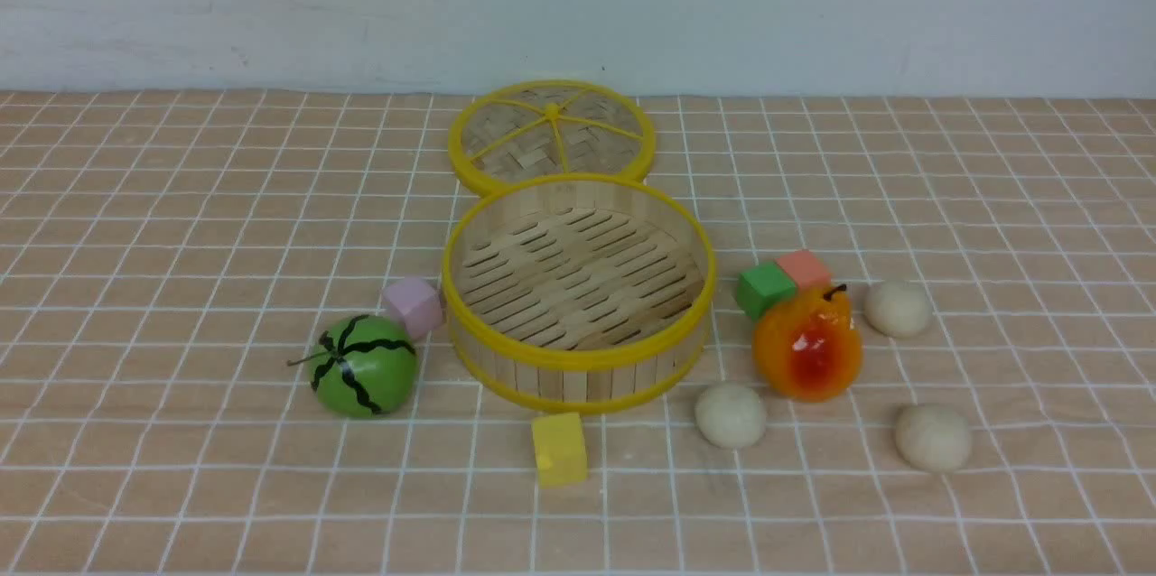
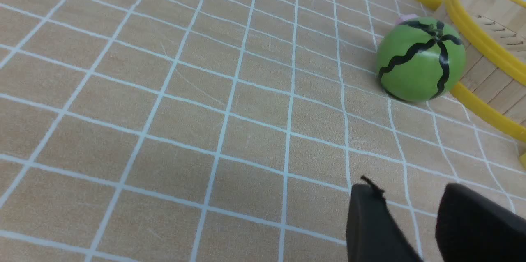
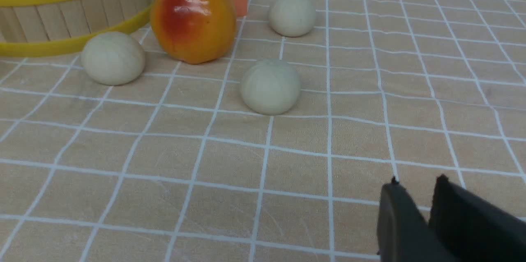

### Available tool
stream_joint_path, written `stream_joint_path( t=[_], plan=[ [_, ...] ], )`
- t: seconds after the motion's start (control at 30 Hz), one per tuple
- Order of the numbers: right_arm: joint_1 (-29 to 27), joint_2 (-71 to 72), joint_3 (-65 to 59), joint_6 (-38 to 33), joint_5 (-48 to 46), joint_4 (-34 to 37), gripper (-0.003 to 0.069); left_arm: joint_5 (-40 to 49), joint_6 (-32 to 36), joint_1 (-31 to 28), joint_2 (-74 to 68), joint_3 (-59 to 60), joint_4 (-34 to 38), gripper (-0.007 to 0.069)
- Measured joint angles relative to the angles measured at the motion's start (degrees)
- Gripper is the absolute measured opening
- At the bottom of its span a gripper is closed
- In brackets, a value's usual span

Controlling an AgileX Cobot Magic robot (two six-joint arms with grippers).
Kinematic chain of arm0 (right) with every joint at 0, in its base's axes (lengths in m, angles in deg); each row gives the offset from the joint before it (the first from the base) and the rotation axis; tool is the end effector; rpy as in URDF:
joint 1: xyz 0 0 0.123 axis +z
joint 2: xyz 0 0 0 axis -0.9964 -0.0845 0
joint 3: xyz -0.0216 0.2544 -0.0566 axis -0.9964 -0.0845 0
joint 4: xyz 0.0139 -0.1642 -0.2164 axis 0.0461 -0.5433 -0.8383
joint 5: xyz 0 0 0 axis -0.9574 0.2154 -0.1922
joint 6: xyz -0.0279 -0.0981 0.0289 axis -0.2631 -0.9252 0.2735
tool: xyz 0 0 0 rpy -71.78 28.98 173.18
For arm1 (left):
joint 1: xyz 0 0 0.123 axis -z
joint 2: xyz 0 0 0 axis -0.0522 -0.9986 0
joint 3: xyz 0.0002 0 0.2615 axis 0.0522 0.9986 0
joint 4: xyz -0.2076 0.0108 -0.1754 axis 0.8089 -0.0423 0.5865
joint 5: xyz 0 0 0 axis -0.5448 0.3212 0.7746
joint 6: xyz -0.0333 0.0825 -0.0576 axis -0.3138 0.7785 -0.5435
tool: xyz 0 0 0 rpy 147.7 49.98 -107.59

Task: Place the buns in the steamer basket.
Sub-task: Use the right arm to grab a steamed stuffed bun

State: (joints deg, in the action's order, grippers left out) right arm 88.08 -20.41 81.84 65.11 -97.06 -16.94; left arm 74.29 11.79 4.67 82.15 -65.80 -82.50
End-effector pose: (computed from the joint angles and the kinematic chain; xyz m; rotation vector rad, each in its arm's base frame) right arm 0.1105 0.0082 0.1679 -0.1096 1.8764 0.0250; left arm 0.1110 -0.0085 0.1655 -0.2857 1.8640 -0.3054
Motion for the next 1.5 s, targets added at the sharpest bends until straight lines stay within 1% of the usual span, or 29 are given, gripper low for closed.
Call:
stream_joint_path(
  t=[0.83, 0.93, 1.07, 1.2, 1.3, 1.5],
  plan=[
    [0.0, 0.0, 0.0, 0.0, 0.4, 0.3, 0.0155, 0.0, 0.0, 0.0, 0.0, 0.0, 0.0, 0.0238],
    [0.0, 0.0, -0.2, 0.0, 2.6, 1.7, 0.0157, 0.0, 0.0, 0.0, 0.0, 0.0, 0.0, 0.0238],
    [0.0, 0.0, -0.5, 0.0, 12.2, 9.1, 0.016, 0.0, 0.0, 0.0, 0.0, 0.0, 0.0, 0.0238],
    [0.0, 0.0, -0.5, 0.2, 17.1, 12.0, 0.0163, 0.0, 0.0, 0.0, 0.0, 0.0, 0.0, 0.0238],
    [0.0, 0.0, -0.5, 1.1, 18.9, 13.6, 0.0168, 0.0, 0.0, 0.0, 0.0, 0.0, 0.0, 0.0238],
    [0.0, 0.0, -0.5, 1.6, 20.0, 14.3, 0.0176, 0.0, 0.0, 0.0, 0.0, 0.0, 0.0, 0.0238]
  ],
)
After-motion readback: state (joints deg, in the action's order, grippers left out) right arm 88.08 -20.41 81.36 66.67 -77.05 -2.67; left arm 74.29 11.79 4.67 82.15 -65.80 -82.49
